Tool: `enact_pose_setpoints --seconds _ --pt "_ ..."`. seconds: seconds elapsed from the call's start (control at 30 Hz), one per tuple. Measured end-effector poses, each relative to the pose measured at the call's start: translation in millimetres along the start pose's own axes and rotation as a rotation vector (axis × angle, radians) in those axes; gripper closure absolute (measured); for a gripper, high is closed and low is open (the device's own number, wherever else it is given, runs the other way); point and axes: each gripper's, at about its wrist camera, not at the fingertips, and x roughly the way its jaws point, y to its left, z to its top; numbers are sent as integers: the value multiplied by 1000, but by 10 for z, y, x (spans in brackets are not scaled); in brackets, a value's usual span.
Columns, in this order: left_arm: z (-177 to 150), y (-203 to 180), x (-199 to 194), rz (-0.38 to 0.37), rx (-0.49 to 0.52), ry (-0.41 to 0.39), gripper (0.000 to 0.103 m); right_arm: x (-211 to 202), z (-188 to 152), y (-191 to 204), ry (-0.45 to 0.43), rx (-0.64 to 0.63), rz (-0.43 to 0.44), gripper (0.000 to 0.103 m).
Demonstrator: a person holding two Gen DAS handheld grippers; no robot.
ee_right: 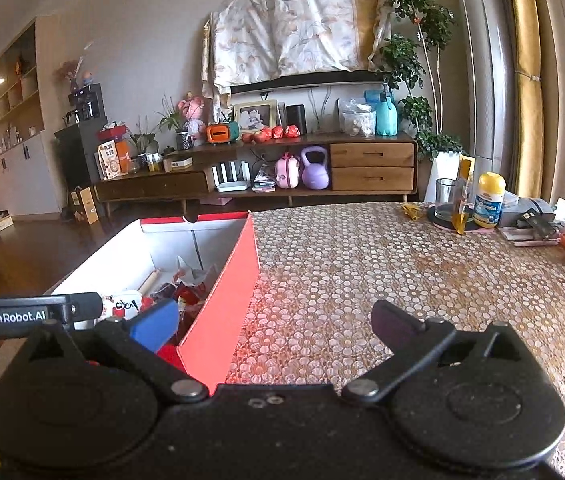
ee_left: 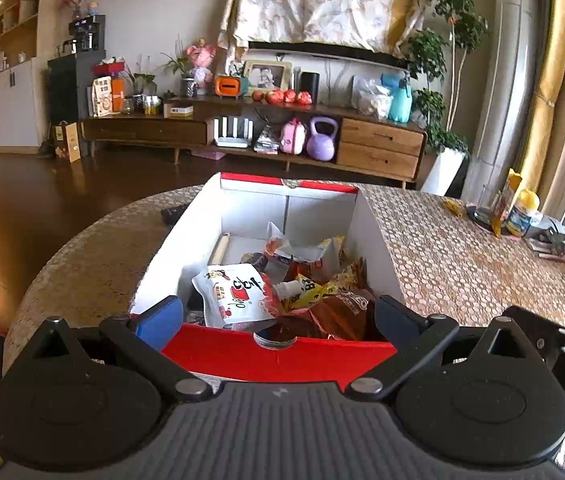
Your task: Organize snacks
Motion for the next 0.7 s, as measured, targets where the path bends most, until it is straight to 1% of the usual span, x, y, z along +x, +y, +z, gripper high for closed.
enact_pose_setpoints --seconds 0.17,0.7 --pt "4 12 -22 -2 -4 -9 0 -9 -26 -7 3 4 -3 0" --pt "-50 -22 -20 -10 22 4 0 -20 -44 -4 7 8 -4 0"
